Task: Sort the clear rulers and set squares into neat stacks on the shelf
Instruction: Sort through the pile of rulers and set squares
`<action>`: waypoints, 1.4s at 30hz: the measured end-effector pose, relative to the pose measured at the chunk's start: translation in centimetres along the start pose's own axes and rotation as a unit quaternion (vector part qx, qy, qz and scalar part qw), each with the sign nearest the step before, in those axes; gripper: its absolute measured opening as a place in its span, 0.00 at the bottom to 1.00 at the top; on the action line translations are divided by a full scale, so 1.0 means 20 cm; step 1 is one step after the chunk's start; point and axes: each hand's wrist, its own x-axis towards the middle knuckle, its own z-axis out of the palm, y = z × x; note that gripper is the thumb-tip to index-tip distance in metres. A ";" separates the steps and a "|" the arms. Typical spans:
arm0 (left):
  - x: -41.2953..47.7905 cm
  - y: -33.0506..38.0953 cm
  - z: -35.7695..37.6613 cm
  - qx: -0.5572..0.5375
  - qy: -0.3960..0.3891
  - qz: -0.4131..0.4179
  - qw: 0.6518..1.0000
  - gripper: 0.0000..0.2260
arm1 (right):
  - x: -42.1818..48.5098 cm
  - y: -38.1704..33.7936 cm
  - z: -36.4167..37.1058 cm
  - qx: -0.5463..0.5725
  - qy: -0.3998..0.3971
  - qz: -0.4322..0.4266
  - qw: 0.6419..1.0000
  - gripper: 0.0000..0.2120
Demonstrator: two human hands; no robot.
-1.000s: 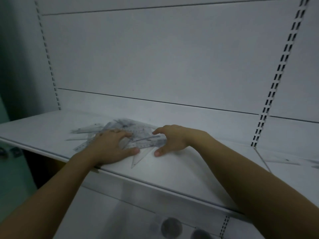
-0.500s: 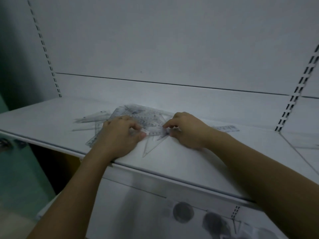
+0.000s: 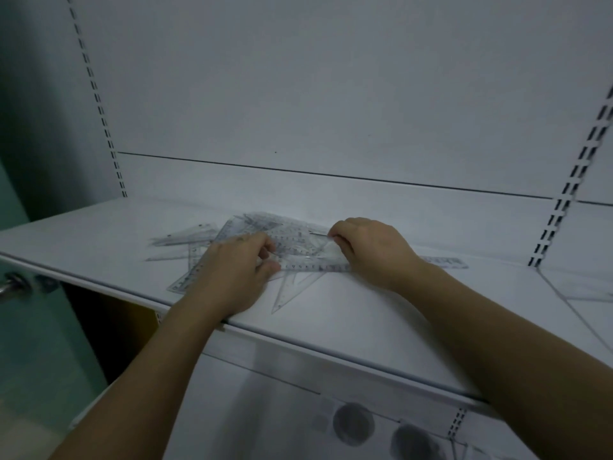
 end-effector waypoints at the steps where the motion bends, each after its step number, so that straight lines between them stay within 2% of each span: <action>1: 0.00 0.00 0.00 -0.004 -0.004 0.000 1.000 0.09 | 0.00 0.00 0.00 -0.001 -0.004 0.001 1.000 0.13; 5: 0.00 -0.01 0.00 -0.019 -0.005 -0.003 1.000 0.13 | 0.01 -0.01 0.01 -0.005 0.012 -0.009 1.000 0.11; 8: 0.00 0.00 -0.03 -0.111 0.027 -0.031 0.993 0.07 | 0.01 -0.02 0.01 -0.010 0.085 -0.036 0.996 0.07; 13: 0.01 0.00 -0.08 -0.228 0.073 -0.104 0.965 0.03 | 0.03 -0.04 -0.03 0.004 0.221 -0.068 0.973 0.10; 15: 0.02 0.00 -0.10 -0.275 0.081 -0.112 0.952 0.03 | 0.04 -0.03 -0.04 0.003 0.255 -0.092 0.962 0.13; 19: 0.05 0.03 -0.15 -0.380 0.090 -0.127 0.912 0.04 | 0.05 0.00 -0.06 0.026 0.311 -0.107 0.944 0.11; 25: 0.14 0.13 -0.19 -0.565 0.155 -0.174 0.791 0.08 | 0.04 0.05 -0.15 0.086 0.281 -0.044 0.955 0.10; 29: 0.24 0.24 -0.23 -0.636 0.165 -0.201 0.727 0.08 | 0.01 0.08 -0.29 0.126 0.240 0.053 0.961 0.08; 31: 0.29 0.31 -0.24 -0.651 0.152 -0.194 0.719 0.07 | -0.04 0.11 -0.37 0.223 0.202 0.114 0.947 0.08; 34: 0.34 0.43 -0.20 -0.657 0.123 -0.182 0.721 0.07 | -0.14 0.21 -0.49 0.375 0.186 0.171 0.892 0.07; 38: 0.39 0.65 -0.12 -0.657 0.072 -0.170 0.731 0.07 | -0.34 0.44 -0.65 0.487 0.149 0.241 0.826 0.09; 40: 0.41 0.78 -0.06 -0.649 0.046 -0.163 0.741 0.06 | -0.46 0.56 -0.70 0.494 0.119 0.260 0.821 0.10; 42: 0.43 0.92 0.00 -0.642 0.023 -0.156 0.751 0.06 | -0.60 0.70 -0.74 0.456 0.118 0.279 0.837 0.11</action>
